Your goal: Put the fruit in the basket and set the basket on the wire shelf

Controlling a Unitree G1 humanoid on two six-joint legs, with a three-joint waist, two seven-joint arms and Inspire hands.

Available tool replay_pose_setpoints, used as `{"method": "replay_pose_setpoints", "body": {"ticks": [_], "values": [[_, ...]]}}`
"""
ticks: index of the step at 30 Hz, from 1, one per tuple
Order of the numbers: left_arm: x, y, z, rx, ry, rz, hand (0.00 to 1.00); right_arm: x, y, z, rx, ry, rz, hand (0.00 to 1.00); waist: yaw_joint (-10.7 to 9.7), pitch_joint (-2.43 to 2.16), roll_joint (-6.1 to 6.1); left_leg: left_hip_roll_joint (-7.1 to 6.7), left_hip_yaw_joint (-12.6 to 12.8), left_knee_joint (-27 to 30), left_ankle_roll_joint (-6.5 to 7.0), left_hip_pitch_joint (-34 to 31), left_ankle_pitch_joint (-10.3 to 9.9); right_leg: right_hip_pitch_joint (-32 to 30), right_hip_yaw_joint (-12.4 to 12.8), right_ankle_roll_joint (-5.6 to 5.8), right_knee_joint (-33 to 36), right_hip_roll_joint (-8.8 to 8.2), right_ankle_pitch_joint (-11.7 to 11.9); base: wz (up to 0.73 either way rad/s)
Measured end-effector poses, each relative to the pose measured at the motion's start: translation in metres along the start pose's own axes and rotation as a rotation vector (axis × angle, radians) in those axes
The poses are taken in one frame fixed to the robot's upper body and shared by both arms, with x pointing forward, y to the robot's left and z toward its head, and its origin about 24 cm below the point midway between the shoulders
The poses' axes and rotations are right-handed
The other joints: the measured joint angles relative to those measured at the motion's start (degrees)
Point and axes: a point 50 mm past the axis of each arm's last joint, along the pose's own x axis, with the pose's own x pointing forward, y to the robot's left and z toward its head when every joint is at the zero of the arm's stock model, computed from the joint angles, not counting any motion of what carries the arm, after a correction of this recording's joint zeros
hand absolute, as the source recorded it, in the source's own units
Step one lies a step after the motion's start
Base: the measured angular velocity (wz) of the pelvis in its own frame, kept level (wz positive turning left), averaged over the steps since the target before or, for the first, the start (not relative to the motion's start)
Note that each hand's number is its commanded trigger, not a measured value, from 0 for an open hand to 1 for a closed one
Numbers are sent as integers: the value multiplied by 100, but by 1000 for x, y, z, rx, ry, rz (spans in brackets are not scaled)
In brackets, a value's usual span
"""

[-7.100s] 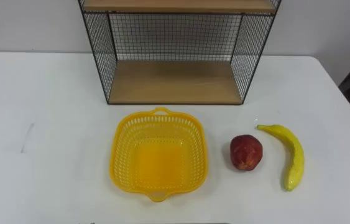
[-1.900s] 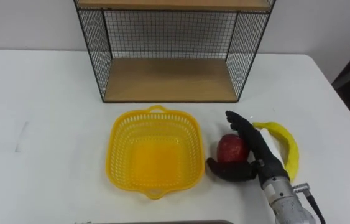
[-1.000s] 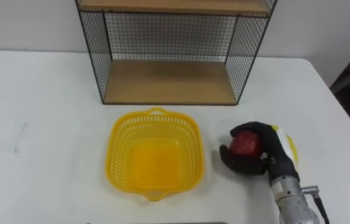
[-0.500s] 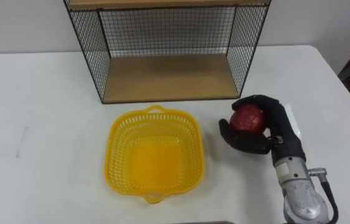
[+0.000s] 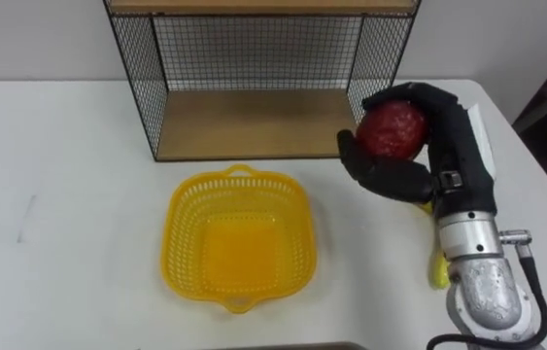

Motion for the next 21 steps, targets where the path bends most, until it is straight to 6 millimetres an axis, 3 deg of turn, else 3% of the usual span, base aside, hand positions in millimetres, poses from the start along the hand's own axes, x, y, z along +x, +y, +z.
{"method": "replay_pose_setpoints", "body": {"ticks": [3,8,11,13,17,18,19,20,21], "values": [[1,-1,4,26,-5,-12,0,2,9,9,-62,-53,62,100,45,-23,-5,6,4,2,-1,-60,3,-78,21,-15,15,9,10,-2],[3,1,8,74,-7,-33,0,0,29,10,-66,-53,194,100,151,-20,-42,11,-18,0,-2,-50,4,-55,33,-17,6,13,11,2],[4,2,9,79,-11,-35,0,-1,40,7,-61,-39,273,100,160,16,-87,6,-41,13,-2,-53,4,-34,-1,-16,2,1,12,5],[5,5,15,99,-23,-32,0,-4,45,-1,-68,1,330,100,195,65,-126,4,-83,40,-1,-89,4,-38,-65,-16,2,-9,12,9],[6,6,19,103,-24,-37,0,-12,56,-15,-86,72,448,100,267,79,-122,1,-115,55,0,-131,0,-55,-113,-16,3,-16,12,6],[6,7,19,103,-25,-36,0,-14,59,-18,-84,87,476,81,276,84,-112,2,-132,74,0,-160,0,-64,-114,-16,3,-17,12,7],[6,6,19,103,-26,-37,0,-16,61,-20,-83,97,498,72,283,93,-97,2,-145,81,0,-170,0,-67,-119,-17,3,-16,13,7],[6,6,19,103,-26,-38,0,-16,62,-21,-83,101,505,31,286,93,-88,3,-149,83,0,-172,0,-66,-124,-17,3,-16,13,5],[6,6,19,103,-26,-39,0,-17,63,-22,-83,108,517,0,289,90,-69,3,-159,83,0,-175,0,-66,-133,-17,3,-16,13,3]]}}
